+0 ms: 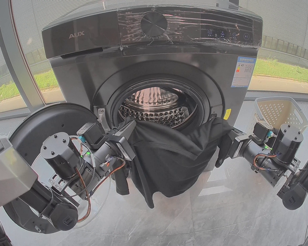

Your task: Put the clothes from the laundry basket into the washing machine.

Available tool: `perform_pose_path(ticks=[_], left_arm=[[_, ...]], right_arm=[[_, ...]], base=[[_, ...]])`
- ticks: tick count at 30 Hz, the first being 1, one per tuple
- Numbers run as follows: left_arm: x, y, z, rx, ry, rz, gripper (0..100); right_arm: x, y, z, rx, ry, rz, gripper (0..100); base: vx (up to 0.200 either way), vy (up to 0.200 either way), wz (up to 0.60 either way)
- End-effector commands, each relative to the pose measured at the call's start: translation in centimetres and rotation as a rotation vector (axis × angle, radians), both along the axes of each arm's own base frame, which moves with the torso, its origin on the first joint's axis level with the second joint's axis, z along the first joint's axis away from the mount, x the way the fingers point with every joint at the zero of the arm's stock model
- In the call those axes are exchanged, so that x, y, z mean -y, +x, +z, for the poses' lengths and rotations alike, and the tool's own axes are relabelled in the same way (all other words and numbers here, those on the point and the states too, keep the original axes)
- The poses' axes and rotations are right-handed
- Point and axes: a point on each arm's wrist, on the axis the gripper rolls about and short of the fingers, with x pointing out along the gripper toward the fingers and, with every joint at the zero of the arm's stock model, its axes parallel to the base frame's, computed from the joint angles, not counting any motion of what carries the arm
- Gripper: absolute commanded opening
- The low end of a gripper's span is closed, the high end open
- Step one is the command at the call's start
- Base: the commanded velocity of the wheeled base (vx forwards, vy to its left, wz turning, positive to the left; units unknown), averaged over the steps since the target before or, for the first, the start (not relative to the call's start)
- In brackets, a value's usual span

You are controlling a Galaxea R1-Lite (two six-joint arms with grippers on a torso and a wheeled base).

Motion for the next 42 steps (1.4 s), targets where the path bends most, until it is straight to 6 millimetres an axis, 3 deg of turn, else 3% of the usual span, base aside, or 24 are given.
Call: perform_pose_path(ticks=[1,23,33,42], left_arm=[[-1.3,-0.1,-0.5,-0.025,0.014,0.027,0],[-2.5,-0.5,1.0,0.015,-0.003,0.059,0],[-2.5,-1.0,1.1,0.018,-0.002,0.054,0],[-2.4,-1.0,1.1,0.017,0.0,0.057,0]], right_arm=[[0.6,0.2,0.1,0.003,0.001,-0.02,0],[2.2,1.0,0.4,0.021,-0.014,-0.087,0],[2.7,0.3,3.0,0.109,0.004,-0.092,0],[3.1,0.3,3.1,0.115,-0.006,-0.099,0]], base=[[0.0,0.0,0.0],[0.0,0.0,0.0],[0.0,0.0,0.0],[0.0,0.0,0.0]])
